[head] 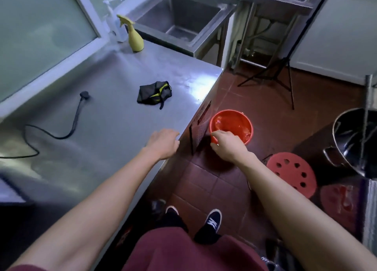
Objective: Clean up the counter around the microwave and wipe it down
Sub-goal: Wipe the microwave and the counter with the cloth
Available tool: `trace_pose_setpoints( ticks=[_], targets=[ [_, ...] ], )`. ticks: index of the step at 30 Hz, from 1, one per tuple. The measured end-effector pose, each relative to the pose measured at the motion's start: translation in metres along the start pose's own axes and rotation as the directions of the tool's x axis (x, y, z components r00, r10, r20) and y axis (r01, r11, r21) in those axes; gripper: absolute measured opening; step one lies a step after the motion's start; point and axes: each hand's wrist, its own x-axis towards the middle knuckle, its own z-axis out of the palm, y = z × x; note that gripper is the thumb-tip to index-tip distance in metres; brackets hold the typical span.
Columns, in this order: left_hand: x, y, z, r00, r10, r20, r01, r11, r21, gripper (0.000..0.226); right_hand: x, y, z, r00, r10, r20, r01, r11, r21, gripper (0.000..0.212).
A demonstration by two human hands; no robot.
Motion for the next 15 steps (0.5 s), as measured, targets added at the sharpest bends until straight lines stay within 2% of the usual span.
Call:
trace_pose_setpoints(
  ticks=[6, 8, 15],
  targets=[
    [0.029, -0.043, 0.004, 0.993, -0.117, -0.007, 0.117, 0.992, -0.054, 0.041, 0.083, -0.022, -0.006, 0.988, -0.127, 0.089, 0.132, 0.990, -0.052, 0.036],
    [0.040, -0.062, 0.005, 0.985, -0.170, -0.017, 0.168, 0.982, -0.083, 0.039, 0.115, -0.034, -0.005, 0.980, -0.166, 0.108, 0.174, 0.982, -0.068, 0.042],
    [0.078, -0.127, 0.001, 0.950, -0.311, -0.039, 0.290, 0.920, -0.264, 0.041, 0.218, -0.085, -0.013, 0.933, -0.257, 0.251, 0.304, 0.938, -0.170, 0.049]
  ],
)
